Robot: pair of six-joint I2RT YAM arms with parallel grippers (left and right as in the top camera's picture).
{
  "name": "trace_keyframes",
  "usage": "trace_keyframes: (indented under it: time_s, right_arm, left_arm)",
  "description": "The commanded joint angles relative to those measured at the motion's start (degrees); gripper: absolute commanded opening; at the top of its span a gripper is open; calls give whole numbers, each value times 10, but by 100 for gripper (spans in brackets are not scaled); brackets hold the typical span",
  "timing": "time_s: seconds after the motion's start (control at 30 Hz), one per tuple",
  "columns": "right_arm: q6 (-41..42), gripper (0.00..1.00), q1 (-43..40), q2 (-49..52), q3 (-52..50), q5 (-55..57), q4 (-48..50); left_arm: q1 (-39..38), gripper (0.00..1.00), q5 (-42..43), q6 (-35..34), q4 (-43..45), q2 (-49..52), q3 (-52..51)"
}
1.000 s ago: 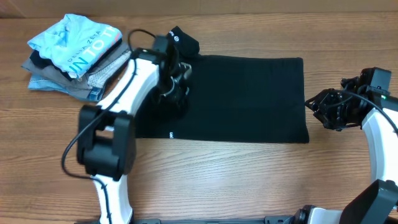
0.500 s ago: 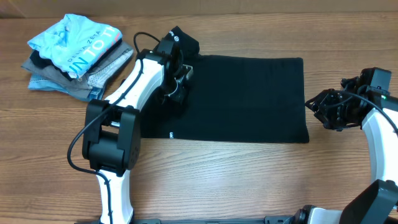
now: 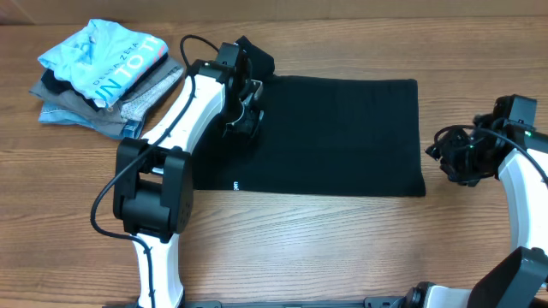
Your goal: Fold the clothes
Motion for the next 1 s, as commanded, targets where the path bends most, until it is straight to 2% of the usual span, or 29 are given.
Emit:
trace_keyframes:
  time_s: [0.0,0.07,0.17,0.23,0.33,0.4,0.47,0.6,0.83,0.97]
  right_arm:
    - [22,51,-1,-1,-6,50,-18]
    - [22,54,-1,-1,-17,51,-24]
    - [21,55,-1,-1,-56,48,-9]
    - [21,55,-1,0,-91,29,23]
    - [3,55,0,0,-143,-39,90]
    - [12,55,0,0,-170,-42,122]
    - [15,56,0,0,-192,-42,150]
    - [26,58,0,0,-219,-42,189]
    - [34,58,0,2,-223,-27,188]
    - [34,57,0,3,-230,-21,196]
  left_arm:
    - [10,52,-41,-3,-87,-8,73]
    - [18,53,-62,-3,-134,-12,105]
    - [30,64,-67,-3,-202,-19,151]
    - [39,67,-67,-4,-247,-20,173]
    - [50,61,-67,-9,-308,-20,183]
    - [57,53,-63,-12,-347,-20,182]
    - [61,51,-63,-13,-369,-20,181]
    - [66,56,-62,-15,-369,-21,176]
    - [70,50,-48,-28,-369,-44,122]
    - [75,49,-93,-67,-360,-96,41]
